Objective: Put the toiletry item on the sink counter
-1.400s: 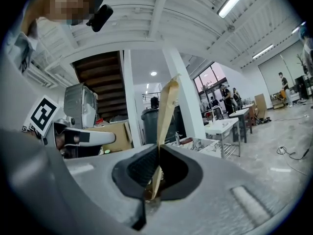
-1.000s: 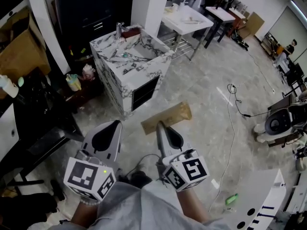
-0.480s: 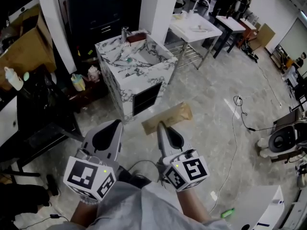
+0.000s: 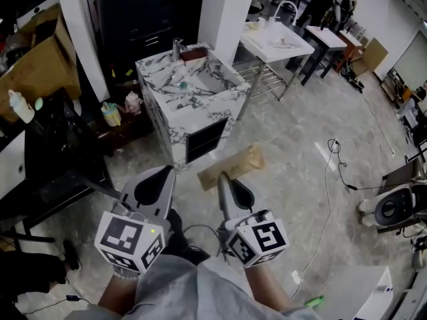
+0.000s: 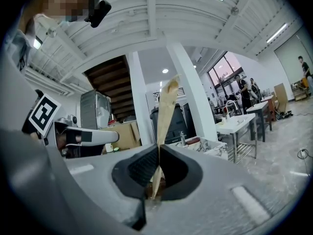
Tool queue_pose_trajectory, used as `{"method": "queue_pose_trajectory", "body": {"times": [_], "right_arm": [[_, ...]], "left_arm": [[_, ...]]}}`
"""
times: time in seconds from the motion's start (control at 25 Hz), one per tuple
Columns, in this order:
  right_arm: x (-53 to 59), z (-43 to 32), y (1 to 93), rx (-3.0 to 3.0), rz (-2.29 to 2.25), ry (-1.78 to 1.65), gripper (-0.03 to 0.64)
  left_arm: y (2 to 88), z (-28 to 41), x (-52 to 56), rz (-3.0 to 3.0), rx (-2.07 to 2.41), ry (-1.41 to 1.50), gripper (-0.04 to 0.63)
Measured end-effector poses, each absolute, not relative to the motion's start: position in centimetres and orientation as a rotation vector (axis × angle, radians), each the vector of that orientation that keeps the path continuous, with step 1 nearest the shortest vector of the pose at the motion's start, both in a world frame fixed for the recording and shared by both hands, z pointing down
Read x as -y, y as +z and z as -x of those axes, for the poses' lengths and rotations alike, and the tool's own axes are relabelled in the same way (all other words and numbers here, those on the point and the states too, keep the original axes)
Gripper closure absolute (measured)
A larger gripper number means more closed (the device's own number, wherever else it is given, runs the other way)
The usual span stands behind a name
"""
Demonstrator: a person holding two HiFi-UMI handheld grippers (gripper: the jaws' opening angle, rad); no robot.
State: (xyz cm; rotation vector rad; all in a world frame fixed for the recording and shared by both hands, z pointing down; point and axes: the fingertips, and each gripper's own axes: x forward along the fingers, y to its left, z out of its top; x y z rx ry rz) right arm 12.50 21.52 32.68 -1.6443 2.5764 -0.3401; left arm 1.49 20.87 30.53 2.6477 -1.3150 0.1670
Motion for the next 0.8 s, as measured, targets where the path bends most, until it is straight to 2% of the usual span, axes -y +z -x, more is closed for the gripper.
{"method": "queue_pose_trajectory", "body": {"times": [0.36, 0.8], "right_arm": [[-18.2, -12.8, 33.5, -2.586, 1.672, -0.368, 0.615], [-9.0, -12.2, 34.0, -2.609, 1.678, -0.376, 0.615]], "left_arm": [[32.4, -2.4, -15.7, -2.634, 1.282, 0.208, 0.591], [34.2, -2.0, -6.3, -2.608, 1.278, 0.257, 0.591]]}}
